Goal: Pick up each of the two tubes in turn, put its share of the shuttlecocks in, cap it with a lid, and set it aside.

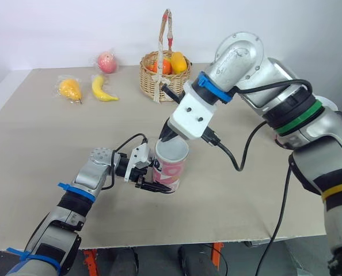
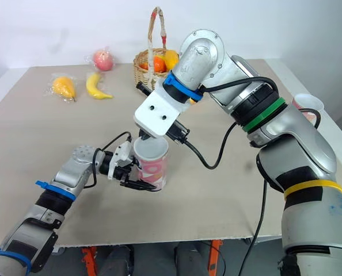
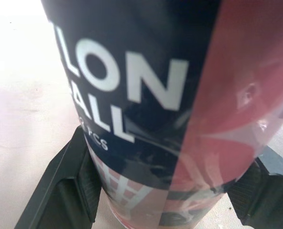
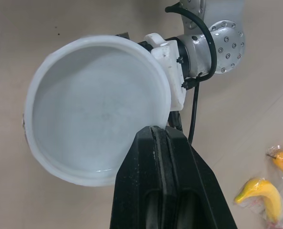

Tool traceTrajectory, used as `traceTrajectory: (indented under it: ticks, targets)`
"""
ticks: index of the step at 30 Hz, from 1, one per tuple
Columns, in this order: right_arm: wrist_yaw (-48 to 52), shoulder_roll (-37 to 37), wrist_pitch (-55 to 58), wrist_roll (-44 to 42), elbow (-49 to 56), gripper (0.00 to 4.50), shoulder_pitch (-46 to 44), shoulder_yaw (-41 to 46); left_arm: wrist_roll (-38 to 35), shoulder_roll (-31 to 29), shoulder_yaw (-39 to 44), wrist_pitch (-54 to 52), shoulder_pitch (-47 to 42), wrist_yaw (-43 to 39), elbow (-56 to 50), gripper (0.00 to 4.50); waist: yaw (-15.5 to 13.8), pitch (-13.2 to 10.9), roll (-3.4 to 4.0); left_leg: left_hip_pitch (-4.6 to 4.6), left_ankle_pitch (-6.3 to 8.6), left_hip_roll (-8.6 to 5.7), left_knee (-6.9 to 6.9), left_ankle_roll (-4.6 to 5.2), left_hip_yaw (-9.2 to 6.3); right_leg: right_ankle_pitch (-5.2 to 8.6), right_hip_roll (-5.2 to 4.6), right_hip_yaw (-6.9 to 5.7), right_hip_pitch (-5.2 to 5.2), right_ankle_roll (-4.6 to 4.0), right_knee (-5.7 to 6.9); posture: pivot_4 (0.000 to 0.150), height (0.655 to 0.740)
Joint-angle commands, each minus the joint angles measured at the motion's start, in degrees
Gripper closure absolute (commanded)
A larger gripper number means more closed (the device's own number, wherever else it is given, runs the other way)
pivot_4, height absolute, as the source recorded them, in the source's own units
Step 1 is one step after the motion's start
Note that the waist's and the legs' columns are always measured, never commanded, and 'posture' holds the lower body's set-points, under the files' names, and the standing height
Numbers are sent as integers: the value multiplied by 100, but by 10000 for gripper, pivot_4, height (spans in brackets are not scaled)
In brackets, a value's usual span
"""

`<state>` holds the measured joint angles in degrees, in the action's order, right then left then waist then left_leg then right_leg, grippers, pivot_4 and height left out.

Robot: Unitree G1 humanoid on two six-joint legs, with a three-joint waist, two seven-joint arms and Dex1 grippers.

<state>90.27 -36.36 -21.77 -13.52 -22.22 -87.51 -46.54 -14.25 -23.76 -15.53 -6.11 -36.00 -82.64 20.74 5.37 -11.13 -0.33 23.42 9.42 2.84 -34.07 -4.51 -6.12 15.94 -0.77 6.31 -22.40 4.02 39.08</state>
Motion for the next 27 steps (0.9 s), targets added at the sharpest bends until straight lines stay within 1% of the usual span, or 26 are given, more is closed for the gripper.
traceTrajectory:
  ticks: [1, 9, 13, 14, 16, 21, 23, 27]
  targets:
    - [223, -180, -6, 40, 191, 44730, 76, 130, 224, -161, -117, -121, 178, 8, 247, 14330, 0, 0, 0, 0, 0, 0, 0, 0, 0, 0, 0, 0, 0, 0, 0, 1500, 7400]
    - [223, -187, 19, 185, 323, 44730, 251, 276, 215, -165, -114, -117, 187, 16, 255, 14330, -3, 0, 0, -1, 0, 0, 0, 0, 0, 1, 0, 0, 1, -1, 0, 1500, 7400]
    - [221, -21, -47, 316, 350, 44730, 409, 579, 211, -157, -104, -112, 182, 26, 275, 14330, -3, 2, -2, -1, 0, 0, 0, 0, 0, 1, 0, 0, 2, -1, 0, 1500, 7400]
    - [221, 15, -49, 341, 377, 39781, 455, 647, 210, -152, -102, -109, 180, 29, 282, 14330, -2, 1, -2, -2, 0, 0, 0, 0, 0, 1, 0, -1, 2, -1, 0, 1500, 7400]
    - [222, 87, 38, 409, 381, 35833, 533, 806, 211, -143, -100, -107, 183, 35, 286, 14330, 0, 2, -3, -2, 0, 0, 1, 0, 0, 0, 0, 0, 1, 0, 0, 1500, 7400]
    - [209, 261, 311, 497, 335, 13309, 632, 1206, 219, -136, -97, -104, 193, 21, 292, 14330, 4, 2, -3, -4, 0, 0, 1, 0, 0, 0, 1, -1, 2, -1, 0, 1500, 7400]
    - [163, 315, 408, 554, 271, 6265, 598, 1363, 221, -133, -95, -99, 178, 13, 315, 14330, 5, 2, -3, -4, 0, 0, 1, 0, 0, -1, 1, -1, 2, -1, 1, 1500, 7400]
    - [223, 255, 626, 448, 341, 6265, 591, 1528, 222, -120, -91, -91, 147, 11, 345, 14330, 6, 2, -3, -3, 0, 0, 2, 0, 0, -1, 1, -1, 0, -1, 1, 1500, 7400]
